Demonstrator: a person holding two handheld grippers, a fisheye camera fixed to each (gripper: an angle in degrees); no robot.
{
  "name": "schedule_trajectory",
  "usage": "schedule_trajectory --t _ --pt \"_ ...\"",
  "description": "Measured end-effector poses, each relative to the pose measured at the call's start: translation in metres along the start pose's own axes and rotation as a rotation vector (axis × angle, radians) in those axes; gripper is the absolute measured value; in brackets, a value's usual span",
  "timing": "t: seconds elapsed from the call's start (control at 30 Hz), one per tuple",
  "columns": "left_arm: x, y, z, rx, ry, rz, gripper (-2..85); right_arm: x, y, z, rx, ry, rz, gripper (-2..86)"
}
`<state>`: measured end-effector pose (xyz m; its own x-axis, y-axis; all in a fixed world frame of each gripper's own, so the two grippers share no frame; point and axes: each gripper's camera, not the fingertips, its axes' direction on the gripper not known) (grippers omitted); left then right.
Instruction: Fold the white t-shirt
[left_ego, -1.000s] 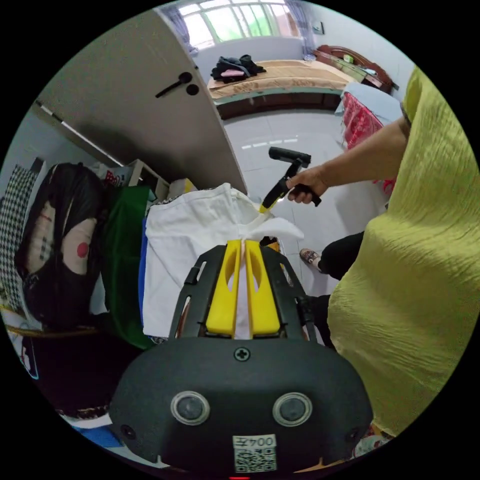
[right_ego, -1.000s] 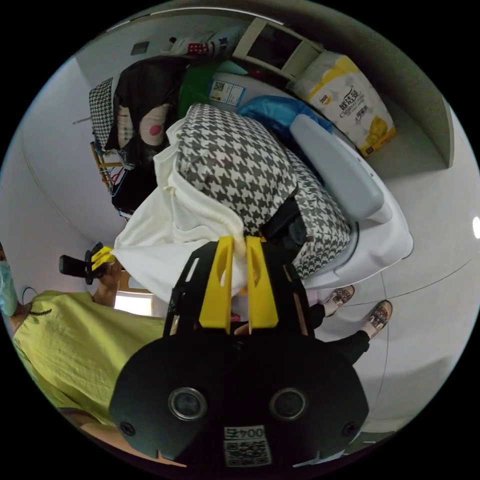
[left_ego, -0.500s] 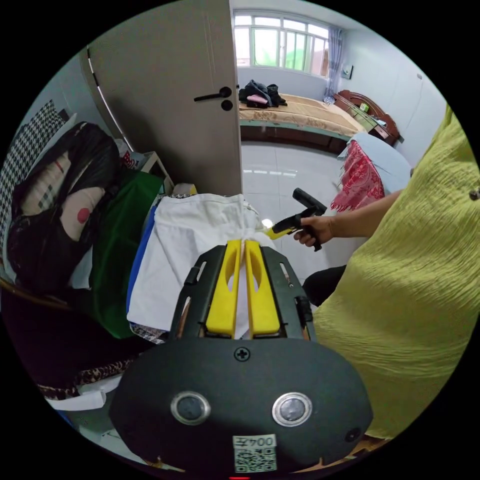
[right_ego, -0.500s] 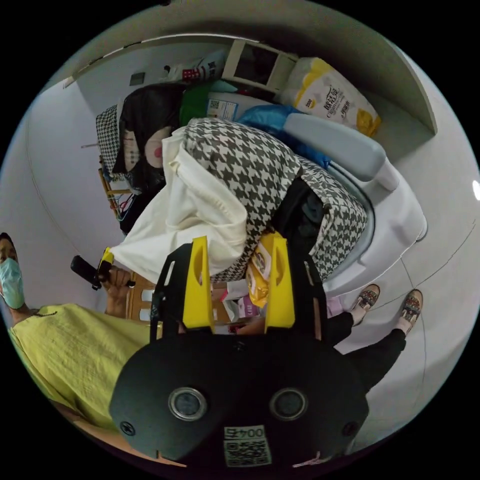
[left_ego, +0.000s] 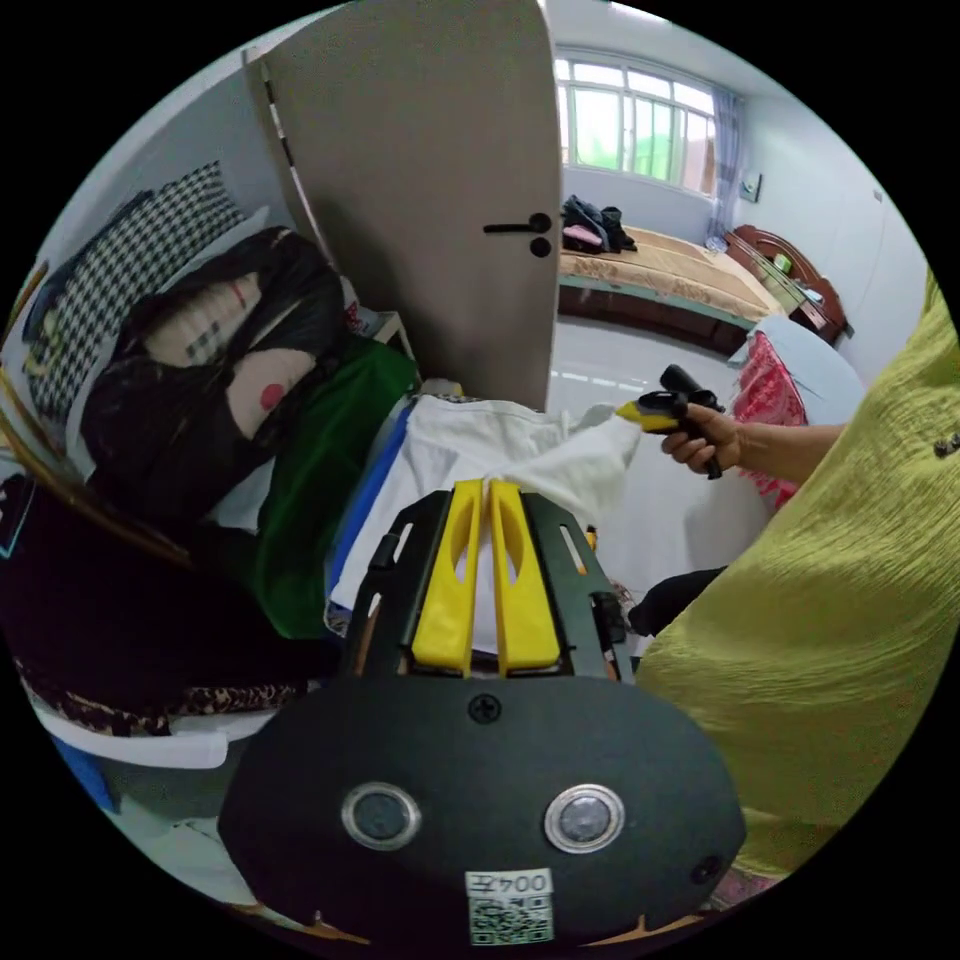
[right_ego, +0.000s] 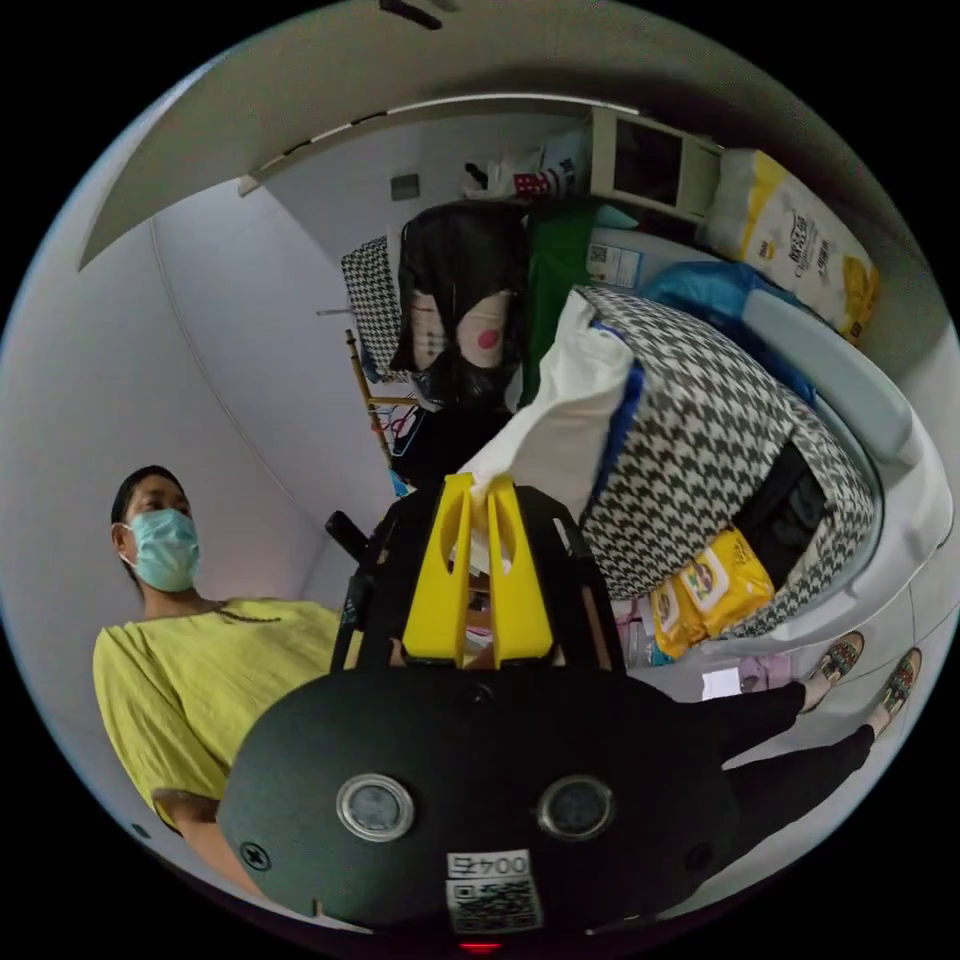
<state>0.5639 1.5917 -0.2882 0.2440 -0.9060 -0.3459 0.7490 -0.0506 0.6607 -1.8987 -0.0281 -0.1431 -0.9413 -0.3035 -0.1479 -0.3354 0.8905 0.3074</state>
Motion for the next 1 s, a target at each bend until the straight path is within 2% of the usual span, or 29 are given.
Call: schedule_trajectory --t 0.23,0.37,0.5,0.63,0.73,0.8,0.87,1.0 --pt "-0.11 0.031 -0.026 -0.007 0.056 -0.239 1.6 0.014 -0.089 0.086 -0.16 0.104 0.158 3.8" --pt "-0.18 0.065 -0.009 -0.011 0.109 -0.393 1.6 0.065 -0.121 0.129 -0.121 0.214 0.322 4.7" --pt "-0.218 0.078 0.01 -0.048 0.11 -0.454 1.8 0.105 -0.134 0.147 -0.075 0.286 0.4 7.1" --pt "-0.247 0.087 0.01 -0.047 0.178 -0.531 2.5 0.13 -0.138 0.15 -0.003 0.23 0.396 8.5" --pt "-0.269 0.1 0.002 -0.038 0.227 -0.599 3.4 0.136 -0.136 0.149 0.02 0.269 0.346 8.9" --pt "-0.279 0.11 -0.012 -0.017 0.232 -0.62 5.0 0.134 -0.132 0.158 -0.02 0.359 0.278 9.8" --pt "-0.283 0.116 -0.022 -0.011 0.239 -0.637 6.2 0.138 -0.119 0.193 -0.174 0.458 0.174 10.5" --pt "-0.279 0.127 -0.05 0.017 0.196 -0.649 7.0 0.158 -0.095 0.248 -0.333 0.499 0.098 10.9"
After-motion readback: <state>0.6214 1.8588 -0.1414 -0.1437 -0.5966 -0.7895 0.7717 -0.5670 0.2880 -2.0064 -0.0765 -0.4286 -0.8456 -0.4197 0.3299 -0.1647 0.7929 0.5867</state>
